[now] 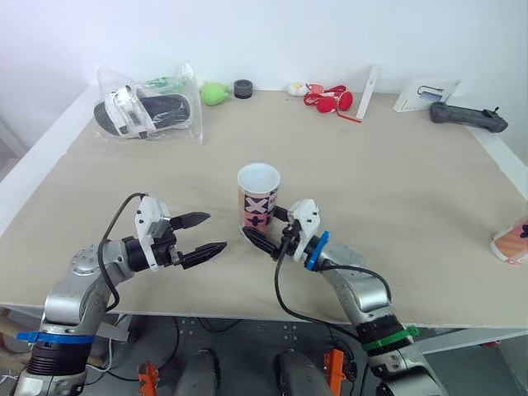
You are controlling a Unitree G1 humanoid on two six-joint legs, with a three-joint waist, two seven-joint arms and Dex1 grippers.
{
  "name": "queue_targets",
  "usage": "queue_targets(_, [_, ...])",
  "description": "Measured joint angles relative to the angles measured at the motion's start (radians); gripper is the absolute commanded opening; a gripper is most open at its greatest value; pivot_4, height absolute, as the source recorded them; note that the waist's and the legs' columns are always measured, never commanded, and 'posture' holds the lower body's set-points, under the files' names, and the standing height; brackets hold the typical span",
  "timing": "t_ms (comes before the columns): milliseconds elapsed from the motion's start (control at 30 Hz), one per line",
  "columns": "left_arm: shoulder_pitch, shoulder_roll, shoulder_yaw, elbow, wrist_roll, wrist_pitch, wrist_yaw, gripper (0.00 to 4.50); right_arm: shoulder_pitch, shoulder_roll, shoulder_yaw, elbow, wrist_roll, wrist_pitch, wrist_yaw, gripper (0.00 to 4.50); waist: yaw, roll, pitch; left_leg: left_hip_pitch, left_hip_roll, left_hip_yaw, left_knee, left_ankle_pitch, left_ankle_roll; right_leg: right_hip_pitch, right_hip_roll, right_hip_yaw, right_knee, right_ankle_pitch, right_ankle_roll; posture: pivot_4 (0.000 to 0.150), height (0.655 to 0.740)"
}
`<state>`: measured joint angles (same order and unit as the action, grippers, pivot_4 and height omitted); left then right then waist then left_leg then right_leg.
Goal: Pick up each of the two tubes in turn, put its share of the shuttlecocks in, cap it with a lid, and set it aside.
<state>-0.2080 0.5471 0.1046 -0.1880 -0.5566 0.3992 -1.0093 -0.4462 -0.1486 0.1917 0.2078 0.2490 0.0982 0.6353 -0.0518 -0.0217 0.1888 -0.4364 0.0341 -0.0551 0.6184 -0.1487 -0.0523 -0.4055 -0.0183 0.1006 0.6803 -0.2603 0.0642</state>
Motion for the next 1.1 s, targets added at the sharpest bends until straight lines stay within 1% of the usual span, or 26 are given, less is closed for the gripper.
queue_targets(100, [0.008,0.009,0.0,-0.014,0.0,0.0,0.002,4.5,-0.023,0.031,0.0,0.059,-0.011,-0.045,-0.001,3.42,-0.001,0.0,0.0,0.0,0.0,0.0,-0.001,0.0,0.0,0.0,0.0,0.0,0.0,0.0,0.001,0.15,0.74])
queue_targets(167, [0.008,0.012,0.0,-0.014,0.001,-0.001,0.006,4.5,-0.034,0.039,-0.003,0.08,-0.013,-0.059,0.006,3.03,-0.002,0.0,0.0,0.0,0.0,0.0,-0.001,0.0,0.0,0.0,0.0,0.0,0.0,0.0,0.001,0.15,0.74])
queue_targets(200, [0.008,0.013,0.0,-0.014,0.003,-0.003,0.01,4.5,-0.035,0.042,-0.004,0.084,-0.014,-0.065,0.013,2.92,-0.002,0.0,0.0,0.0,0.0,0.0,-0.001,0.0,0.0,0.0,0.0,0.0,0.0,0.0,0.001,0.15,0.74])
queue_targets(300, [0.003,0.013,0.0,-0.014,0.007,-0.007,0.02,4.5,-0.033,0.042,-0.007,0.083,-0.014,-0.065,0.018,2.92,-0.002,0.0,0.0,0.0,0.0,0.0,-0.001,0.0,0.0,0.0,0.0,0.0,0.0,-0.001,0.001,0.15,0.74])
queue_targets(433, [-0.08,-0.01,-0.017,-0.005,0.026,0.0,0.073,4.5,0.053,0.028,-0.076,-0.026,0.011,-0.04,-0.038,2.92,0.011,0.0,0.0,-0.003,0.0,-0.001,-0.001,0.001,-0.001,0.0,-0.001,-0.004,0.0,-0.001,0.002,0.15,0.74])
queue_targets(467, [-0.14,-0.035,-0.025,0.002,0.027,0.002,0.103,4.5,0.087,0.021,-0.139,-0.077,0.023,-0.036,-0.098,2.92,0.018,0.0,0.0,-0.003,-0.001,-0.001,0.0,0.001,-0.002,0.0,-0.002,-0.004,0.0,-0.001,0.002,0.15,0.74])
queue_targets(533, [-0.191,-0.051,-0.039,0.006,0.031,0.003,0.12,4.5,0.101,0.003,-0.215,-0.119,0.023,-0.036,-0.169,2.92,0.017,0.0,0.0,-0.003,-0.002,0.001,0.0,0.001,-0.002,0.0,-0.004,-0.002,-0.001,0.0,0.005,0.15,0.74])
queue_targets(567, [-0.237,-0.08,-0.063,0.023,0.041,0.002,0.135,4.5,0.115,-0.009,-0.294,-0.15,0.017,-0.044,-0.252,2.92,0.017,0.0,0.0,-0.003,-0.004,0.001,0.0,0.002,-0.002,0.001,-0.005,-0.002,-0.001,0.0,0.006,0.15,0.74])
queue_targets(600, [-0.267,-0.102,-0.085,0.041,0.052,0.001,0.141,4.5,0.119,-0.018,-0.361,-0.165,0.007,-0.052,-0.327,2.92,0.017,0.0,0.0,-0.003,-0.004,0.001,0.0,0.002,-0.002,0.001,-0.005,-0.001,-0.002,0.0,0.006,0.15,0.74])
queue_targets(633, [-0.277,-0.11,-0.098,0.051,0.057,0.001,0.144,4.5,0.119,-0.024,-0.389,-0.167,0.0,-0.057,-0.358,2.92,0.017,0.0,0.0,-0.003,-0.004,0.001,0.0,0.002,-0.002,0.001,-0.005,-0.001,-0.002,0.0,0.006,0.15,0.74])
queue_targets(667, [-0.3,-0.13,-0.122,0.083,0.07,0.0,0.147,4.5,0.124,-0.036,-0.449,-0.171,-0.017,-0.066,-0.434,2.92,0.015,0.0,0.0,-0.003,-0.004,0.001,-0.001,0.002,-0.002,0.001,-0.005,-0.001,-0.002,0.0,0.006,0.15,0.74])
queue_targets(767, [-0.357,-0.185,-0.177,0.158,0.096,-0.009,0.14,4.5,0.128,-0.062,-0.561,-0.155,-0.055,-0.081,-0.583,2.92,0.007,0.0,0.0,-0.003,-0.003,0.001,-0.002,0.002,-0.002,0.0,-0.004,-0.001,-0.002,-0.001,0.004,0.15,0.74])
queue_targets(867, [-0.417,-0.257,-0.233,0.227,0.125,-0.032,0.126,4.5,0.123,-0.107,-0.646,-0.062,-0.084,-0.109,-0.693,2.92,0.002,0.0,0.0,-0.002,-0.004,0.001,-0.003,0.001,-0.001,0.0,-0.004,0.0,-0.002,0.0,0.002,0.15,0.74])
queue_targets(967, [-0.45,-0.303,-0.262,0.261,0.142,-0.053,0.126,4.5,0.104,-0.133,-0.682,0.064,-0.087,-0.133,-0.734,2.92,-0.006,0.001,0.0,-0.001,-0.004,0.003,-0.003,0.001,-0.001,0.0,-0.004,0.002,-0.002,0.0,0.002,0.15,0.74])
queue_targets(1100, [-0.454,-0.333,-0.275,0.265,0.158,-0.071,0.128,4.5,0.06,-0.147,-0.706,0.169,-0.082,-0.179,-0.776,2.92,-0.014,0.002,0.0,-0.001,-0.004,0.004,-0.003,0.001,0.0,0.001,-0.004,0.002,-0.002,-0.001,0.004,0.15,0.74])
